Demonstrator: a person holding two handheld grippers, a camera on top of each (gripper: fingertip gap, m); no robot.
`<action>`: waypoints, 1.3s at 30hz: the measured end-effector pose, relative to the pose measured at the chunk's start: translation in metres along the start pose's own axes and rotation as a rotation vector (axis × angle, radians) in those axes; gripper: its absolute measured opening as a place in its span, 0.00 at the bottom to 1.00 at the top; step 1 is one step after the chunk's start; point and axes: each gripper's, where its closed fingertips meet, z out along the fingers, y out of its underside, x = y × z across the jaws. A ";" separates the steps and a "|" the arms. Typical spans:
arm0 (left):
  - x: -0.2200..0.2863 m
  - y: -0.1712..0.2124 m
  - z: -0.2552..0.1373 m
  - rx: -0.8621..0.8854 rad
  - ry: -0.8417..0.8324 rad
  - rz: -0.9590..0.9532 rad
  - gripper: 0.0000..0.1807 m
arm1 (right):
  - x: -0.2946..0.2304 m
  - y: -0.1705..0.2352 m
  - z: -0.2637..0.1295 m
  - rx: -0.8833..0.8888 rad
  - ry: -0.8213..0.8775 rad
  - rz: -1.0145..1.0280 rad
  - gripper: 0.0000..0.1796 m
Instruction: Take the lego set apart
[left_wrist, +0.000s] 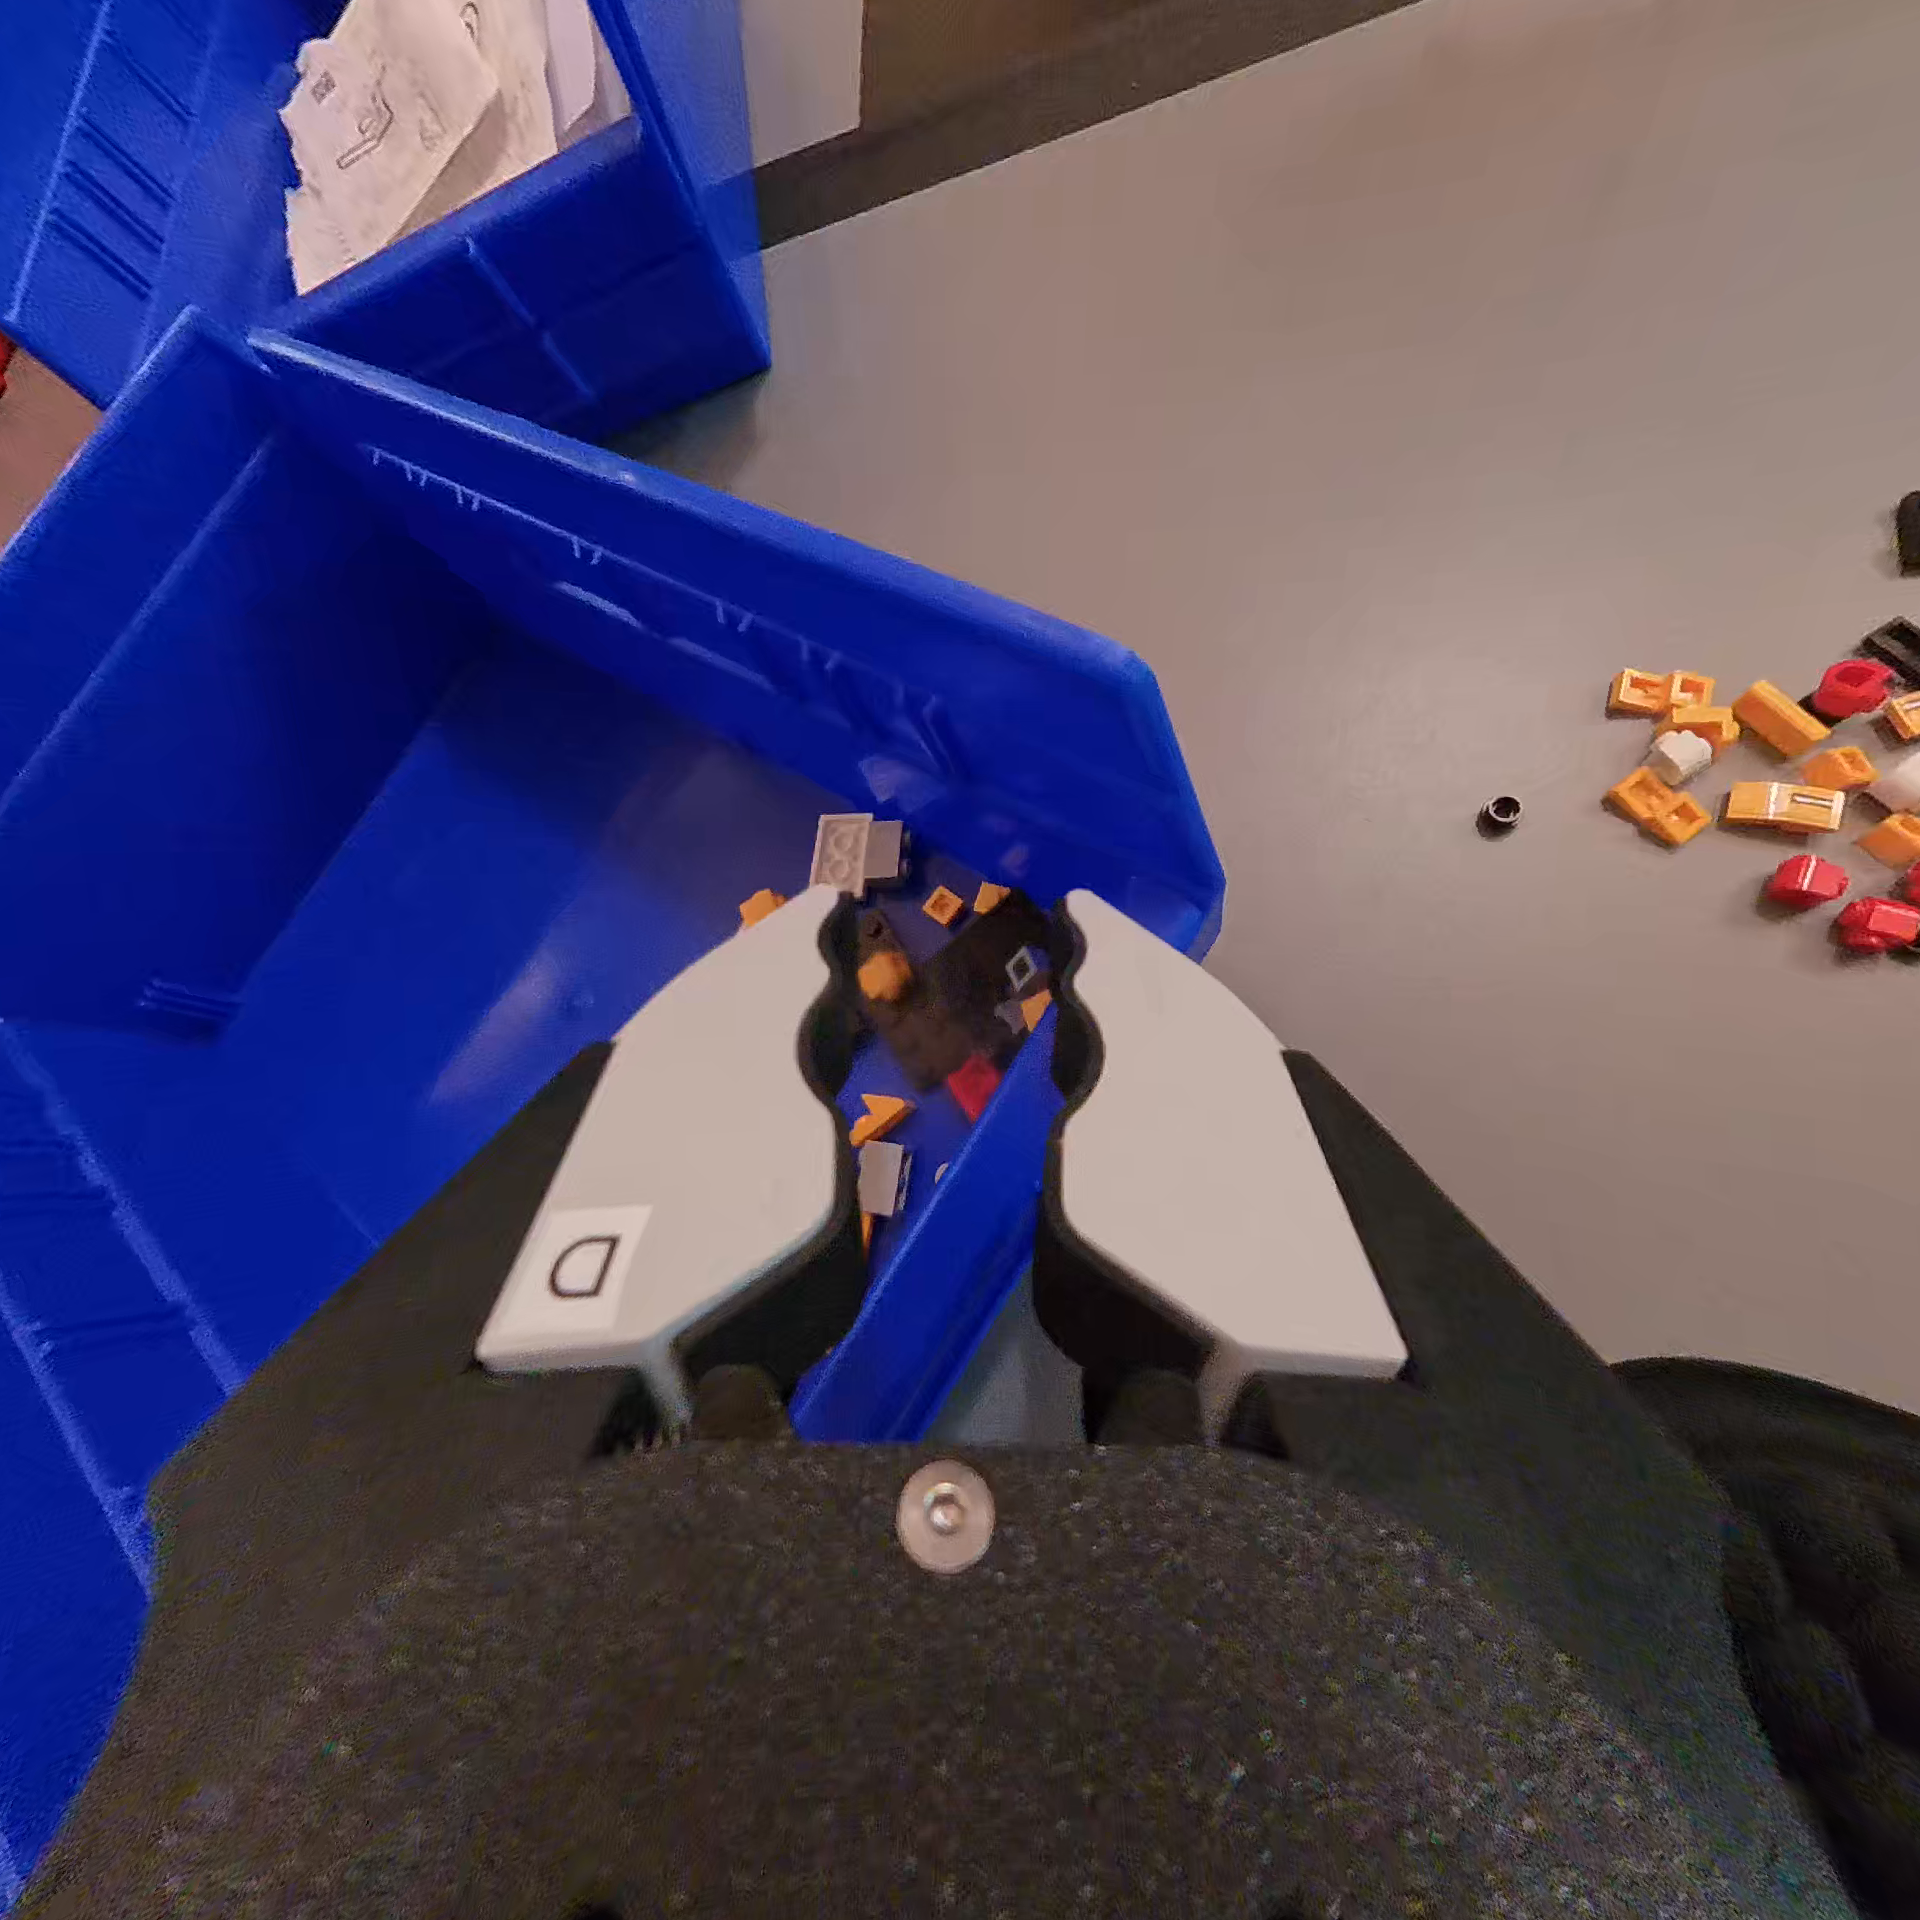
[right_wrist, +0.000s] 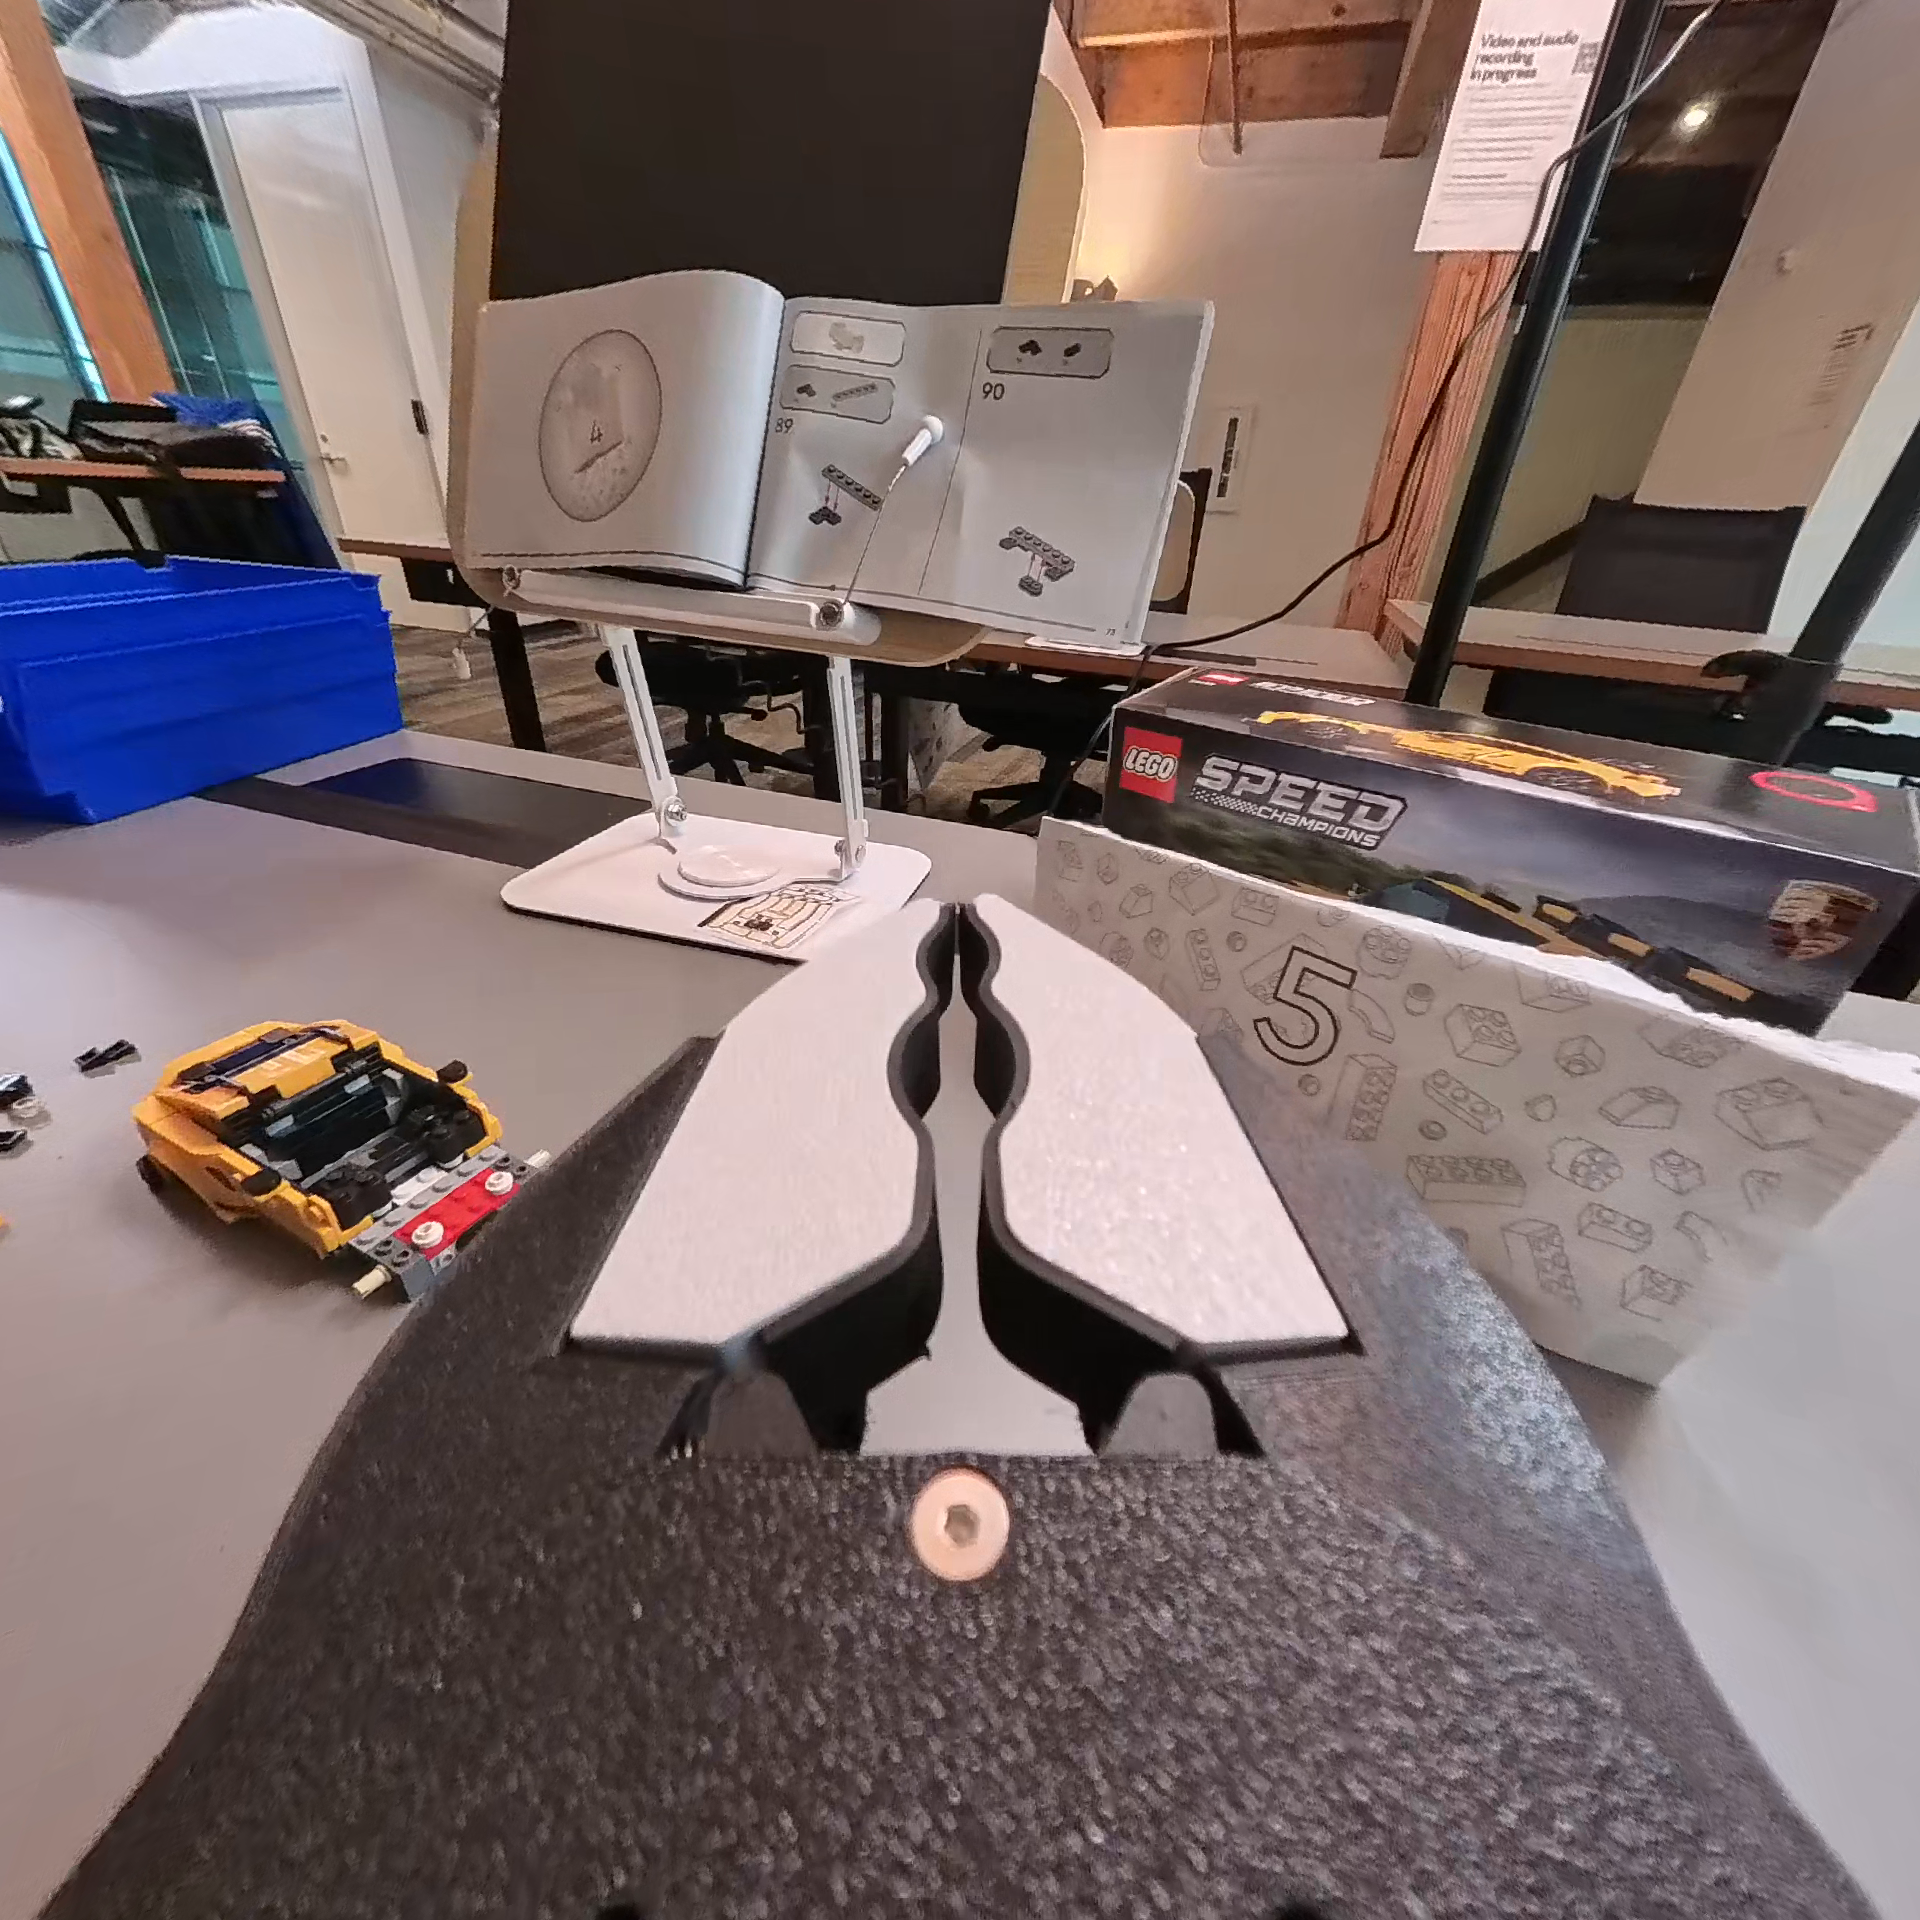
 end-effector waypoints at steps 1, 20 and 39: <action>0.000 0.000 0.000 0.001 0.000 -0.008 0.20 | 0.000 0.001 0.000 -0.002 -0.002 0.000 0.00; 0.143 -0.156 -0.097 0.794 0.367 0.193 0.00 | -0.003 0.003 0.001 -0.008 -0.020 0.005 0.01; 0.227 -0.128 -0.061 0.743 0.743 0.137 0.00 | -0.007 0.021 0.009 -0.054 -0.057 -0.028 0.01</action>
